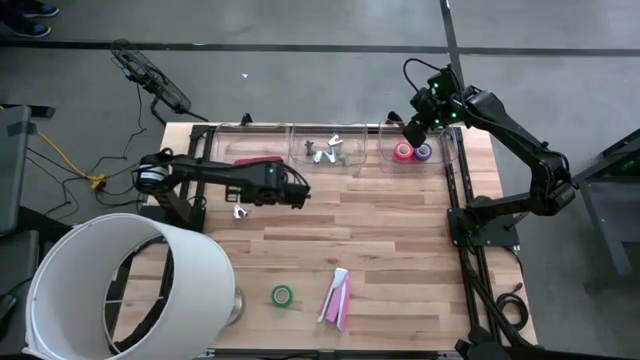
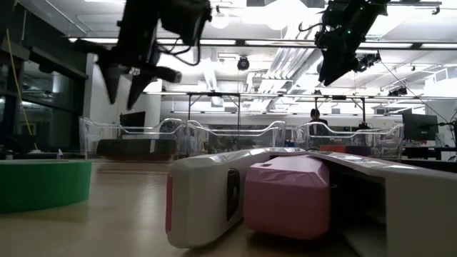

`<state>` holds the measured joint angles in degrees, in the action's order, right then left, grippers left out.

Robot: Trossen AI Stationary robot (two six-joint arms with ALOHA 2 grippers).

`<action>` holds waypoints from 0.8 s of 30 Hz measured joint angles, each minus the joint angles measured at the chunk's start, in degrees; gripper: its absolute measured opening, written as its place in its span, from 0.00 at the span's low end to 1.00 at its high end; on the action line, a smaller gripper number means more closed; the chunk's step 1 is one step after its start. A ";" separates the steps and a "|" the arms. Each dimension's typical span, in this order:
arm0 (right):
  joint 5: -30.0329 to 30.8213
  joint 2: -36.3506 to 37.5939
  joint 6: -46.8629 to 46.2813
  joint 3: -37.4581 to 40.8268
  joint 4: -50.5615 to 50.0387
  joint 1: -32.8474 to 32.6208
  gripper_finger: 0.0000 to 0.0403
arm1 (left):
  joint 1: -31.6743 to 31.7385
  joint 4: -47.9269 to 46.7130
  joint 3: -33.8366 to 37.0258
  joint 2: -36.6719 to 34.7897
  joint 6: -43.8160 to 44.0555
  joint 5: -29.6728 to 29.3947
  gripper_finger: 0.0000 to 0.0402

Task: Pick and place Stapler, Stapler remover, tape
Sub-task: Put the violet stapler remover into the middle transparent bin

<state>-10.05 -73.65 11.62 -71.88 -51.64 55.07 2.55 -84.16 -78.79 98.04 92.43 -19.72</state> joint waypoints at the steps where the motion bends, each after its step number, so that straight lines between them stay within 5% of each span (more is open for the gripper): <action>1: -0.07 0.00 0.00 0.00 -0.01 0.02 0.52 | 0.02 0.87 1.55 -0.87 0.59 1.47 0.37; 14: -0.19 0.00 0.00 0.00 0.00 0.02 0.52 | 0.06 8.04 15.32 -8.06 10.13 7.01 0.38; 24: -0.21 0.00 0.00 0.04 0.00 0.00 0.52 | 0.08 13.06 22.83 -9.15 16.52 12.77 0.67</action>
<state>-10.26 -73.65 11.62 -71.83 -51.64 55.07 2.63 -71.10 -55.96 88.88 108.95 -6.95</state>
